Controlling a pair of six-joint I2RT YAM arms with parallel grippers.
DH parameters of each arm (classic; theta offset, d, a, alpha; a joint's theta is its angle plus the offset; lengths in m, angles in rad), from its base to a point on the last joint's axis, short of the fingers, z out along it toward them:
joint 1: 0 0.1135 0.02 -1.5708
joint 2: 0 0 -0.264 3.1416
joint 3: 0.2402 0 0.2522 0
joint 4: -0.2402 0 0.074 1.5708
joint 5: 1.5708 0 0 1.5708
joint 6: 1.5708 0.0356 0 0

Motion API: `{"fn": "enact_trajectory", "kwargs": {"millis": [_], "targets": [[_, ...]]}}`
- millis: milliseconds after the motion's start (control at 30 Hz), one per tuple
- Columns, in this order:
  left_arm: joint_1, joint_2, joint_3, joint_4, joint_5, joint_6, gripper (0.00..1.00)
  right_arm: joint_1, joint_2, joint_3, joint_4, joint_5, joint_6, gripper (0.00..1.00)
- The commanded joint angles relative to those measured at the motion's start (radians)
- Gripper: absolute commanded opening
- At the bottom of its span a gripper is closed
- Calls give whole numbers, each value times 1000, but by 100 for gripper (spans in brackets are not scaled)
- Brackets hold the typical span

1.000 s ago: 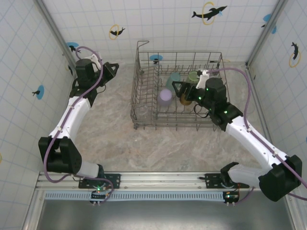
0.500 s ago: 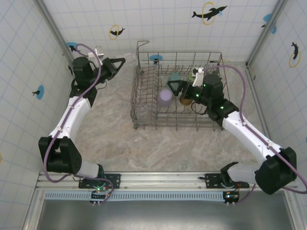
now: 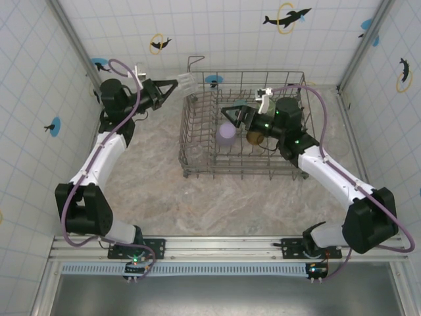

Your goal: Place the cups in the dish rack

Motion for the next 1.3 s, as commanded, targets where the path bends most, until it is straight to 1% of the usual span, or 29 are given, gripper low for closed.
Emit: {"fn": "enact_trajectory", "kwargs": {"millis": [0, 100, 367, 567, 767, 933, 1133, 1267], "targets": [[-26, 18, 0, 87, 63, -29, 0, -5, 16, 38, 114, -34, 46, 100], [-43, 34, -3, 101, 79, -43, 0, -5, 34, 43, 137, -38, 62, 100], [-66, 38, -8, 118, 72, -88, 0, -13, 97, 64, 191, -90, 92, 100], [-103, 45, -16, 137, 79, -124, 0, -13, 139, 80, 257, -96, 129, 100], [-134, 52, -63, 241, 68, -211, 0, -18, 197, 139, 275, -124, 151, 100], [-159, 61, -64, 258, 61, -233, 0, -23, 222, 141, 317, -137, 183, 100], [-177, 77, -63, 320, 65, -296, 0, -27, 242, 135, 346, -138, 212, 98], [-183, 82, -61, 345, 80, -319, 0, -39, 266, 148, 373, -167, 245, 93]]}}
